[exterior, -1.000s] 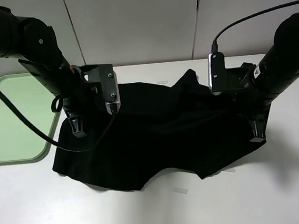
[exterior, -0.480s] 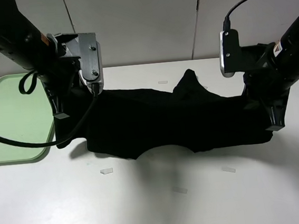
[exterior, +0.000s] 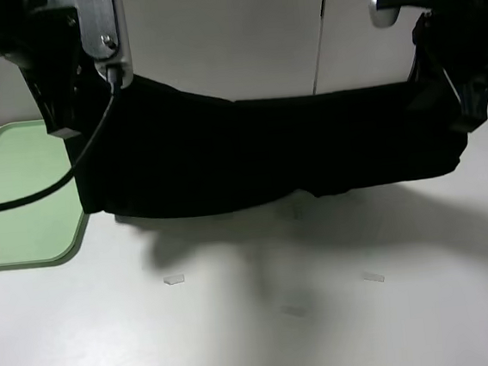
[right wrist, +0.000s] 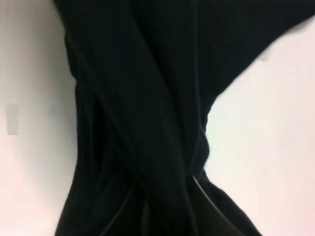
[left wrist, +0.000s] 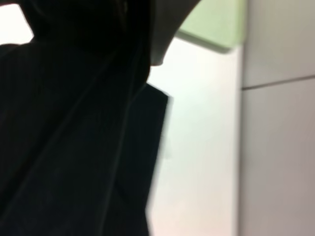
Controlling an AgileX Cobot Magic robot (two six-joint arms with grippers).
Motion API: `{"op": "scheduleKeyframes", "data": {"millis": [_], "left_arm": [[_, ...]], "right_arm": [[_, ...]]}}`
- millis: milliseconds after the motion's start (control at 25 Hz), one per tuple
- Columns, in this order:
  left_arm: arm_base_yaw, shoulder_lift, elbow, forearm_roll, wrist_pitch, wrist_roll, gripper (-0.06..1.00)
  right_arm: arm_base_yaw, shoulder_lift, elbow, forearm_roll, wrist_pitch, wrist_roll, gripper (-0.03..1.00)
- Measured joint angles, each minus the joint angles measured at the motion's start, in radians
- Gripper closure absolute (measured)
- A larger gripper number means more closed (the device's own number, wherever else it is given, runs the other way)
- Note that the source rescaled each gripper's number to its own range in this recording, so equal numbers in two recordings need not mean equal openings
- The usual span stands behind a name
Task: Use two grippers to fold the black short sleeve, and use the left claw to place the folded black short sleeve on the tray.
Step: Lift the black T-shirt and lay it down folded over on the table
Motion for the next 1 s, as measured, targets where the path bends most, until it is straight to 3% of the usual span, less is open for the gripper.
{"op": "scheduleKeyframes", "data": {"millis": [400,840,1000], "left_arm": [[0.000,-0.024,-0.208,0.018,0.068,0.002,0.94],[0.000,-0.025,-0.388,0.022,0.103,0.002,0.94],[0.000,-0.025,-0.425,0.061,0.107,0.002,0.94]], "right_arm": [[0.000,0.000,-0.251,-0.016,0.161,0.022,0.97],[0.000,-0.001,-0.463,-0.061,0.184,0.045,0.97],[0.000,-0.001,-0.544,-0.079,0.185,0.046,0.97]]}}
